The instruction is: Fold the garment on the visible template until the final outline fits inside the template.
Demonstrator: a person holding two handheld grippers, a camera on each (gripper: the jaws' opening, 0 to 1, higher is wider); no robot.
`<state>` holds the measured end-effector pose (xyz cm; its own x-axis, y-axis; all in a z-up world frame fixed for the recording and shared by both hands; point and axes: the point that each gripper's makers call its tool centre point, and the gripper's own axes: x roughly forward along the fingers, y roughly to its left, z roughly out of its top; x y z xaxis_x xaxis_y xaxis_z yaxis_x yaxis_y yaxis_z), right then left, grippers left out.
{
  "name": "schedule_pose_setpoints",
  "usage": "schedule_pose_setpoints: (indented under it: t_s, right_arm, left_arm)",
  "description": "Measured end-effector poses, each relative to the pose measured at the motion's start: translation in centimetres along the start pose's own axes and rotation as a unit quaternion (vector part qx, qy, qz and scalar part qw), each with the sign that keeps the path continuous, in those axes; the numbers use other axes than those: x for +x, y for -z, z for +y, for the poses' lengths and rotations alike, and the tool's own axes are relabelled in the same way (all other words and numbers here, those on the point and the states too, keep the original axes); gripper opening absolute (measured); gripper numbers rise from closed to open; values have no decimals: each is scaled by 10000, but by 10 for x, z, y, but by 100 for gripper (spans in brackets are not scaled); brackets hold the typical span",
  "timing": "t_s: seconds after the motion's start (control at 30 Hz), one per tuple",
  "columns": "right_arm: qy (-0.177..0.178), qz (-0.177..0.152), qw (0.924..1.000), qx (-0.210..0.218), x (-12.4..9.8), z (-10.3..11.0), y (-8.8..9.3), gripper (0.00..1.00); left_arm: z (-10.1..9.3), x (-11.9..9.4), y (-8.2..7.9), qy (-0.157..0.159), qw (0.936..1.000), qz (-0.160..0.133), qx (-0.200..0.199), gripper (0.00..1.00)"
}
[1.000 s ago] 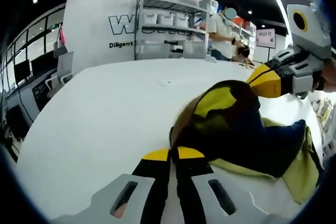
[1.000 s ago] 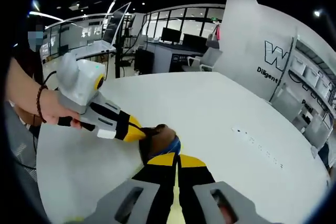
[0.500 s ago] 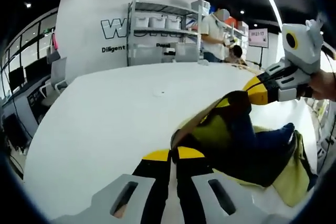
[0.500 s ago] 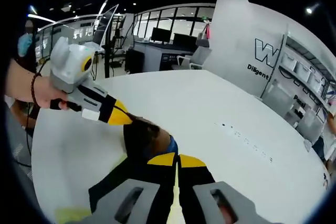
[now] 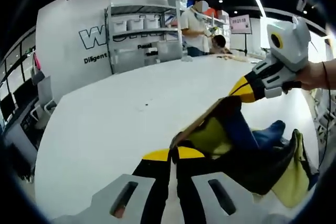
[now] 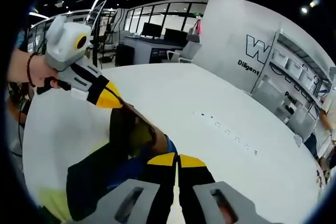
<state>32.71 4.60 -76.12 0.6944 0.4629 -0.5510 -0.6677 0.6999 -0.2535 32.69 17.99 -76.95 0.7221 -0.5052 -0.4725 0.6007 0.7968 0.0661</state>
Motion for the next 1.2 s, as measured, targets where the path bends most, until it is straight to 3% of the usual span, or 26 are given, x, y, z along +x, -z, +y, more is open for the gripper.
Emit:
schedule_pose_setpoints:
  t_s: [0.17, 0.27, 0.33, 0.67, 0.83, 1.07, 1.2]
  right_arm:
    - [76, 123, 9999, -63, 5, -15, 11, 0]
    - [189, 181, 9996, -146, 12, -24, 19, 0]
    - [199, 251, 9995, -13, 17, -30, 26, 0]
    - [251, 507, 9984, 15, 34, -38, 44, 0]
    - [242, 658, 9974, -190, 45, -42, 50, 0]
    - [207, 831, 9956, -380, 58, -48, 60, 0]
    - [215, 883, 9956, -207, 63, -56, 65, 0]
  left_arm:
    - [-5, 16, -6, 111, 9999, 94, -44, 0]
    - [-7, 26, -9, 6, 9999, 103, -55, 0]
    - [-11, 33, -4, -2, 9996, 293, -19, 0]
    - [-9, 59, 9, -20, 9984, 526, 225, 0]
    - [-3, 73, 17, -73, 9974, 712, 2, 0]
    - [-4, 85, 23, -66, 9953, 930, 266, 0]
    - [-4, 93, 22, -60, 9944, 983, 385, 0]
